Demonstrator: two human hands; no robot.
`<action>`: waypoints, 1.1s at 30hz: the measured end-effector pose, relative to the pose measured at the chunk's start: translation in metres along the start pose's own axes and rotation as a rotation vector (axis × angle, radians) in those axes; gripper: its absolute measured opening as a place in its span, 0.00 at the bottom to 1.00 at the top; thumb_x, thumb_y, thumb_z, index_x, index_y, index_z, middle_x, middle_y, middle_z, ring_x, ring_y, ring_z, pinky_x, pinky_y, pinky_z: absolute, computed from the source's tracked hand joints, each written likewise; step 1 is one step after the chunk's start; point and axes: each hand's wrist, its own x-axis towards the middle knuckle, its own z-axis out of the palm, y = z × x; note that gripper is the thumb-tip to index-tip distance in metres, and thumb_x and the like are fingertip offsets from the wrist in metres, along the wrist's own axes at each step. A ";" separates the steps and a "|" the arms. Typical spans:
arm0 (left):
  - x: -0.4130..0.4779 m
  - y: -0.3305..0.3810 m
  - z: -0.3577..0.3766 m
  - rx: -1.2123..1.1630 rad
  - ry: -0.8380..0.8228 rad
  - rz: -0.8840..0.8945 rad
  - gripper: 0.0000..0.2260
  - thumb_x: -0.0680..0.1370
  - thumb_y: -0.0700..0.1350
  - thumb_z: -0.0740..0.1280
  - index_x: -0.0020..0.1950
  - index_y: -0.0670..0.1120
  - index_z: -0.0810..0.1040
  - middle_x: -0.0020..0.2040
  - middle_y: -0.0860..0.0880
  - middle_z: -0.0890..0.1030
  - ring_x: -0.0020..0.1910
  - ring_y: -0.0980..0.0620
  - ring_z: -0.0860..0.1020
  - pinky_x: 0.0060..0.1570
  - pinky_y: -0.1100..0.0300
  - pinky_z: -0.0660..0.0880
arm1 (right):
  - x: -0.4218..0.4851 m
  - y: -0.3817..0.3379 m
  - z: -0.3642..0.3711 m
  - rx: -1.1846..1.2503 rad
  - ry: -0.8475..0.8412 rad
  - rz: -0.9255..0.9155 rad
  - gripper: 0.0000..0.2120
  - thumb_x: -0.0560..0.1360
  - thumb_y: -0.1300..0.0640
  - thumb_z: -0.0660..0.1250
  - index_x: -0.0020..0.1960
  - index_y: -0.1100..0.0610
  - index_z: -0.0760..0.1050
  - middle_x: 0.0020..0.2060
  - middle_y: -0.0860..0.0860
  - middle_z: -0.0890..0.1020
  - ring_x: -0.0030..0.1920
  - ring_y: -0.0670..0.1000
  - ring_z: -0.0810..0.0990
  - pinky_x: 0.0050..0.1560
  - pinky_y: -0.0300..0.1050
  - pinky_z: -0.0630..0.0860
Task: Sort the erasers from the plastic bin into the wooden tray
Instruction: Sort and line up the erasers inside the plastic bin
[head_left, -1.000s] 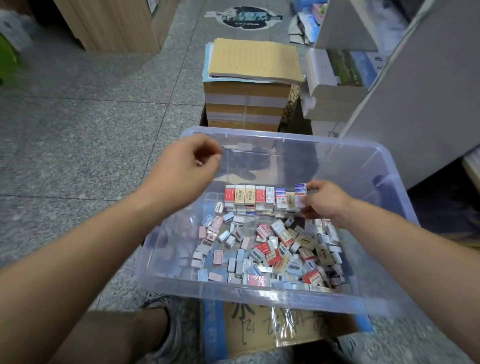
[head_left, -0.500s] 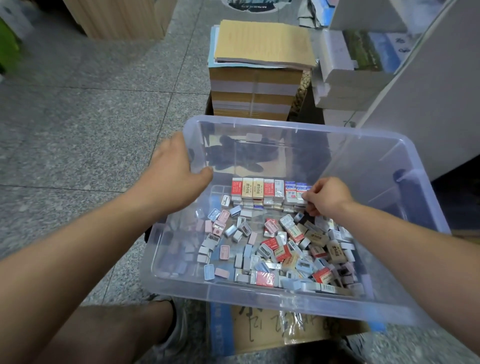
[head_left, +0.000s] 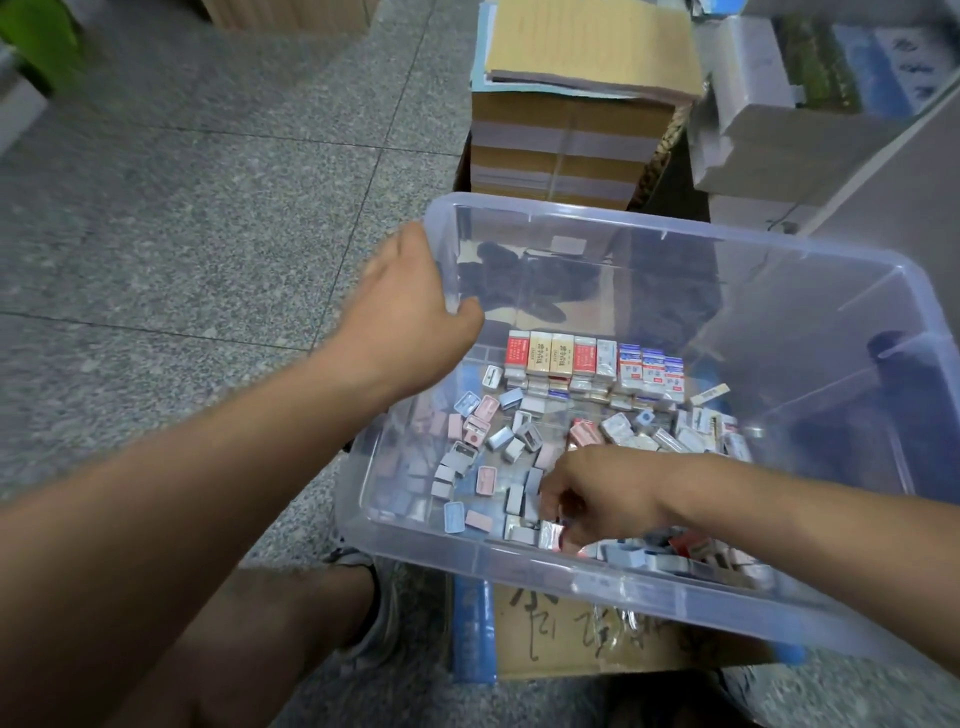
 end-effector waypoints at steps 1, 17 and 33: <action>0.000 0.000 0.000 0.000 0.002 0.001 0.22 0.78 0.51 0.67 0.68 0.44 0.66 0.61 0.46 0.71 0.61 0.45 0.72 0.58 0.50 0.71 | 0.002 0.002 0.002 -0.034 -0.016 -0.005 0.08 0.75 0.52 0.74 0.47 0.46 0.75 0.41 0.42 0.78 0.43 0.48 0.77 0.44 0.42 0.71; 0.004 -0.001 0.001 -0.003 -0.017 -0.006 0.23 0.78 0.52 0.67 0.68 0.44 0.66 0.63 0.45 0.72 0.62 0.45 0.72 0.62 0.46 0.73 | 0.022 -0.001 -0.004 0.080 0.198 -0.071 0.05 0.76 0.57 0.70 0.47 0.50 0.75 0.42 0.44 0.80 0.43 0.48 0.77 0.45 0.45 0.75; 0.005 -0.003 0.001 -0.013 -0.017 0.003 0.23 0.78 0.51 0.67 0.68 0.44 0.65 0.63 0.45 0.72 0.62 0.45 0.72 0.61 0.49 0.72 | 0.008 -0.006 -0.021 0.277 0.007 0.039 0.05 0.78 0.55 0.65 0.47 0.51 0.69 0.40 0.48 0.82 0.37 0.50 0.77 0.37 0.51 0.77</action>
